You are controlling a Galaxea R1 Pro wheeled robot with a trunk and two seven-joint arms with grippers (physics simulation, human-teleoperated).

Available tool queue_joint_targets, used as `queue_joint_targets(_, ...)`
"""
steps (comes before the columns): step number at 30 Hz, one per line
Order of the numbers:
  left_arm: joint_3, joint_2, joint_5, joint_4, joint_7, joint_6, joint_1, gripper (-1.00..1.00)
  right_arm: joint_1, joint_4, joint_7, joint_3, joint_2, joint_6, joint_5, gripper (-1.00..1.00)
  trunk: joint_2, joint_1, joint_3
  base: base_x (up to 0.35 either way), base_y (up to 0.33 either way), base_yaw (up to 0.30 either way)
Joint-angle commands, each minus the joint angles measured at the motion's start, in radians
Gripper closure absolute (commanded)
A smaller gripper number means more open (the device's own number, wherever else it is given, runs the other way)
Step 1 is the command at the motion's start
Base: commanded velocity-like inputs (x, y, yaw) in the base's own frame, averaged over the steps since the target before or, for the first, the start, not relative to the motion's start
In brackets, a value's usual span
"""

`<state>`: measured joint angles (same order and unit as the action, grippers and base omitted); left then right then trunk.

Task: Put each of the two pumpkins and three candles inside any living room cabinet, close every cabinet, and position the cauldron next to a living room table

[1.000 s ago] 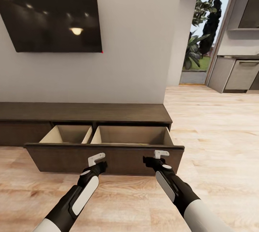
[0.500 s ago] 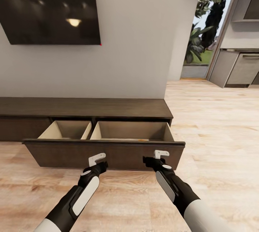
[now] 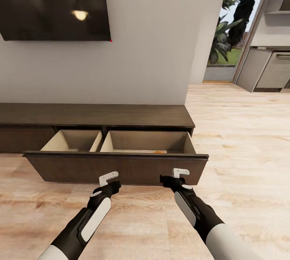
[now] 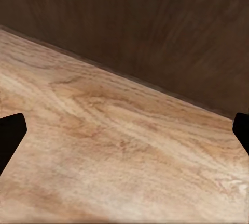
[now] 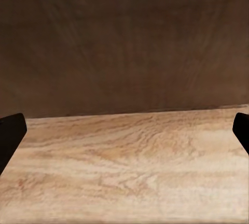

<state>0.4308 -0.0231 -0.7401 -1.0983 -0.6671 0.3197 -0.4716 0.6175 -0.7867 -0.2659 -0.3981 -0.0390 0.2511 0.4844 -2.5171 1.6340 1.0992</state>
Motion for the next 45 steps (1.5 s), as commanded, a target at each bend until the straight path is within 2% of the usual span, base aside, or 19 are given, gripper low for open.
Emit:
queue_joint_targets(1,0.003,-0.001,-0.005,-0.002,-0.008,0.002,-0.001,-1.00,0.001,-0.002,-0.009,-0.004,0.001,0.003,0.009,-1.00,0.000,0.000,0.001,0.000,0.000,0.000)
queue_joint_targets(7,0.005,0.000,-0.005,-0.002,-0.008,0.002,-0.001,-1.00,0.001,-0.003,-0.009,-0.004,0.001,0.002,0.010,-1.00,0.000,0.000,0.001,0.061,0.000,0.000)
queue_joint_targets(22,-0.006,-0.001,-0.008,-0.002,-0.008,0.002,-0.001,-1.00,0.001,-0.005,-0.009,-0.004,0.001,0.003,0.010,-1.00,0.000,0.000,0.001,0.321,0.000,0.000)
queue_joint_targets(33,-0.007,-0.001,-0.009,-0.002,-0.008,0.002,-0.001,-1.00,0.001,-0.003,-0.009,-0.004,0.001,0.003,0.010,-1.00,0.000,0.000,0.001,0.075,0.000,0.000)
queue_joint_targets(45,-0.007,-0.001,-0.010,-0.002,-0.008,0.003,-0.001,-1.00,0.001,-0.006,-0.008,-0.004,0.001,0.003,0.010,-1.00,0.000,0.000,0.001,0.309,0.000,0.000)
